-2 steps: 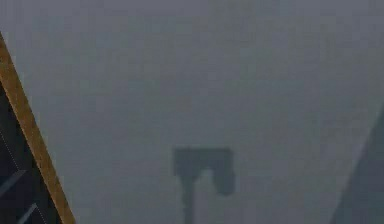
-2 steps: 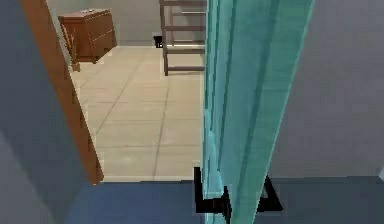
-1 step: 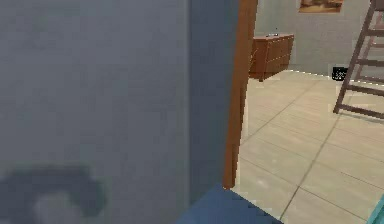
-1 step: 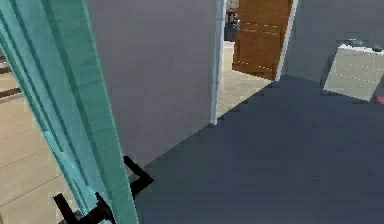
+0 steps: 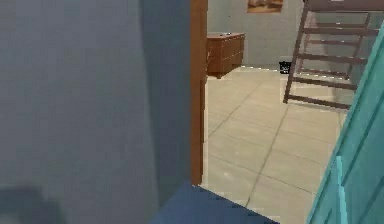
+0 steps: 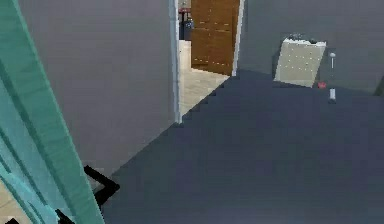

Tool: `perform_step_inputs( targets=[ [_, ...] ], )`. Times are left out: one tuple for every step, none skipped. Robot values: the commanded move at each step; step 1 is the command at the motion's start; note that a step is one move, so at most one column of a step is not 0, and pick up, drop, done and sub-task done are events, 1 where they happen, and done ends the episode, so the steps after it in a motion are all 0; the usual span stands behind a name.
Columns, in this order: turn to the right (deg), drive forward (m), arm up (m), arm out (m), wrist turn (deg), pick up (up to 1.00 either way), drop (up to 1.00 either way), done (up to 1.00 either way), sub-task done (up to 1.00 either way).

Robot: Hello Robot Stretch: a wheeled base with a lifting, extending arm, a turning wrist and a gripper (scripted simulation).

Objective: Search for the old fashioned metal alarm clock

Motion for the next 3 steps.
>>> perform_step_inputs(
  targets=[
    [0.0,0.30,0.00,0.00,0.0,0.00,0.00,0.00,0.00],
    [30.0,0.00,0.00,0.00,0.0,0.00,0.00,0.00,0.00],
    [0.0,1.00,0.00,0.00,0.0,0.00,0.00,0.00,0.00]
  ],
)
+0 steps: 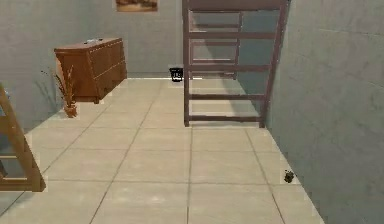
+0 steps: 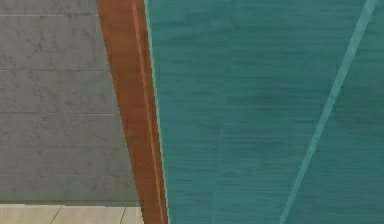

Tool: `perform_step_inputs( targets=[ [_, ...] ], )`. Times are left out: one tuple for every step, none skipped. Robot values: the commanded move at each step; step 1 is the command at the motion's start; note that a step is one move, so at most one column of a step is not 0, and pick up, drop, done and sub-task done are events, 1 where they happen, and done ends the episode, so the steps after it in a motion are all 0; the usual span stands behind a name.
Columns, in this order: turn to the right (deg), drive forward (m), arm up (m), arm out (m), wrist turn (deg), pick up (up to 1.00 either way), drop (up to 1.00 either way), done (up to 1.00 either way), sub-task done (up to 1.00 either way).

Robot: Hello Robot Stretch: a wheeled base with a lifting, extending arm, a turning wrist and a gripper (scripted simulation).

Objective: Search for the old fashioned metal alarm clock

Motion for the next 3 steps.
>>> perform_step_inputs(
  targets=[
    [6.0,0.00,0.00,0.00,0.0,0.00,0.00,0.00,0.00],
    [0.0,0.20,0.00,0.00,0.0,0.00,0.00,0.00,0.00],
    [-27.0,0.00,0.00,0.00,0.0,0.00,0.00,0.00,0.00]
  ],
)
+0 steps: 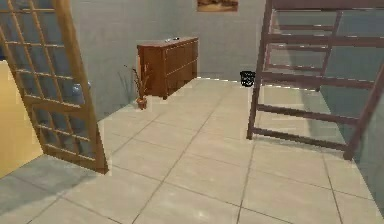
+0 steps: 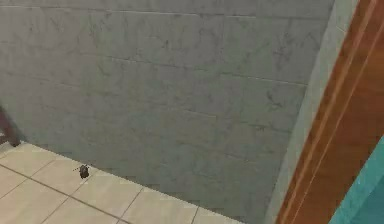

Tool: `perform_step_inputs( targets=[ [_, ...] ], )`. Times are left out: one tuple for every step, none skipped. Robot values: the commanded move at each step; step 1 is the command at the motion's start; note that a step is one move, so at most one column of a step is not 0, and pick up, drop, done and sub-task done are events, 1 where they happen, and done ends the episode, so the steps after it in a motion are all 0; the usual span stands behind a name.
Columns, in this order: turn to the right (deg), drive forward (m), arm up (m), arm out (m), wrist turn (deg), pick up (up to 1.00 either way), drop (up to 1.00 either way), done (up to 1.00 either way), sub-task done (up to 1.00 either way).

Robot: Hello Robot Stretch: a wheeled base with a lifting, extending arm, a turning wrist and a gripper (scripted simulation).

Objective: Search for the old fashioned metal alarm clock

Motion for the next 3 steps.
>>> perform_step_inputs(
  targets=[
    [0.0,1.00,0.00,0.00,0.0,0.00,0.00,0.00,0.00],
    [0.0,1.00,0.00,0.00,0.0,0.00,0.00,0.00,0.00],
    [0.0,1.00,0.00,0.00,0.0,0.00,0.00,0.00,0.00]
  ],
)
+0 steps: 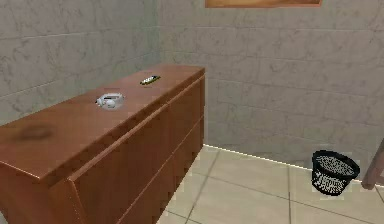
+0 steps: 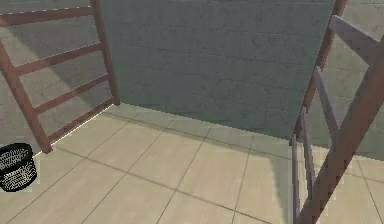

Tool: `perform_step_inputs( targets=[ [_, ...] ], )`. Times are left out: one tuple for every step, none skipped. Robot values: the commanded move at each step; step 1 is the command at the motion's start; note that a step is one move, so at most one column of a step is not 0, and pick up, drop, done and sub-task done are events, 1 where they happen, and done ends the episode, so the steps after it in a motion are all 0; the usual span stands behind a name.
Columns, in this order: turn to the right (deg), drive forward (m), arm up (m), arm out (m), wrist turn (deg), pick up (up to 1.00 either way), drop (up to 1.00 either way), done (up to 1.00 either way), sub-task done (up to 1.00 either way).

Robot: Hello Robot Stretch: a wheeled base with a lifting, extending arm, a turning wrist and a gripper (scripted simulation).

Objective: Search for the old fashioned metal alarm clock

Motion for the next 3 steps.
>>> perform_step_inputs(
  targets=[
    [-9.0,0.00,0.00,0.00,0.0,0.00,0.00,0.00,0.00],
    [0.0,0.35,0.00,0.00,0.0,0.00,0.00,0.00,0.00],
    [-15.0,0.00,0.00,0.00,0.0,0.00,0.00,0.00,0.00]
  ],
)
